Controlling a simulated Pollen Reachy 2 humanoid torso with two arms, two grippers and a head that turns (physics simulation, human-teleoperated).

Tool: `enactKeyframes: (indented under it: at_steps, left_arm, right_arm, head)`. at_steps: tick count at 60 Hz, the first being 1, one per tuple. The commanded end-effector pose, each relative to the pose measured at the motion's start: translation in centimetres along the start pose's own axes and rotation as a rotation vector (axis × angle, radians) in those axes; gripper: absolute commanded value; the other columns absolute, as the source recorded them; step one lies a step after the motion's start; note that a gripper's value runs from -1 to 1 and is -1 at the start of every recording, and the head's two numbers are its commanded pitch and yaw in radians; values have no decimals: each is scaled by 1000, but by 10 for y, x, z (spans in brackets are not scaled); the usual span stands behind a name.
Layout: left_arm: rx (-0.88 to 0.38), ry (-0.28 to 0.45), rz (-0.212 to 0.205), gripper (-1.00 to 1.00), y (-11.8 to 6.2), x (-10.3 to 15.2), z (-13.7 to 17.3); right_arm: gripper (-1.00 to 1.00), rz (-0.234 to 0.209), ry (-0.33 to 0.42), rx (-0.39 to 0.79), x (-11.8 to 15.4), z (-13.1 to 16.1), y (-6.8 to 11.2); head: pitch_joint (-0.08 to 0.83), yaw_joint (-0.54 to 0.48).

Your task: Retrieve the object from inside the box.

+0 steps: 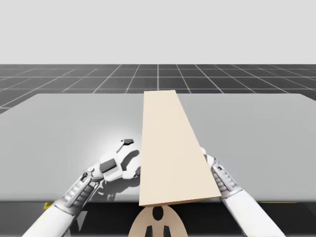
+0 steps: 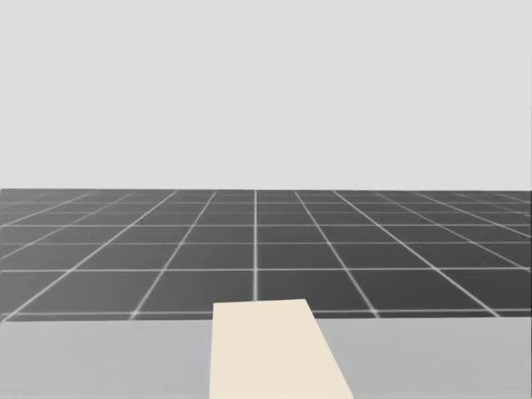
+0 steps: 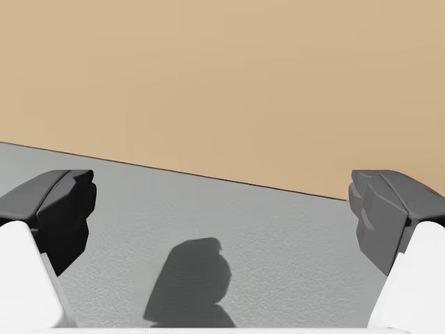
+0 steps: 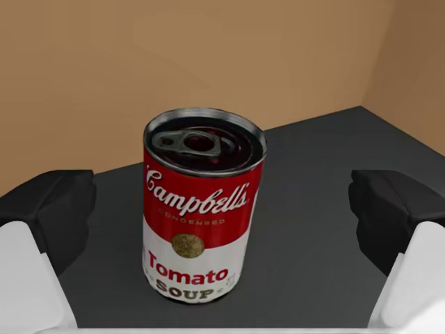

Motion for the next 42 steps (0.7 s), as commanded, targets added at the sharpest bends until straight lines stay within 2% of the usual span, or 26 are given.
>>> enactKeyframes:
  at_steps: [1, 4, 9, 11, 15, 22, 24, 25, 26, 34, 42]
  left_arm:
    - [-6, 0, -9, -1000, -1, 0, 1]
    - [-5, -1, -12, -1000, -1, 0, 1]
    - [-6, 0, -17, -1000, -1, 0, 1]
    - [-7, 0, -22, -1000, -2, 0, 2]
    - [-10, 0, -25, -1000, -2, 0, 2]
    - [-12, 2, -31, -1000, -3, 0, 2]
    - [-12, 3, -31, -1000, -3, 0, 2]
    - [-13, 4, -33, -1000, -3, -1, 2]
    - [-13, 4, -33, -1000, -3, -1, 2]
    - [-15, 9, -37, -1000, -4, -1, 1]
    - [-10, 14, -39, -1000, -3, -2, 0]
  right_arm:
    - [-1000, 4, 16, 54, -13, -39, -6]
    - [-1000, 22, 14, 74, -18, -53, -5]
    - [-1000, 23, -3, 96, -24, -71, -4]
    - [-1000, 1, -13, 109, -28, -79, -2]
    - [-1000, 5, -21, 117, -32, -89, 0]
    - [-962, -29, -24, 132, -40, -92, 10]
    - [-400, -32, -27, 134, -40, -91, 12]
    - [938, -51, -17, 154, -40, -89, 13]
    - [999, -49, -14, 152, -40, -88, 14]
    - [1000, -59, -25, 143, -32, -79, 11]
    - [1000, -20, -20, 111, -20, -56, 4]
  head:
    - [6, -28]
    - [10, -28]
    - [16, -26]
    - [19, -26]
    - [23, -25]
    - [29, -25]
    - [30, -26]
    - [30, -27]
    - [31, -27]
    - [28, -30]
    - [29, -34]
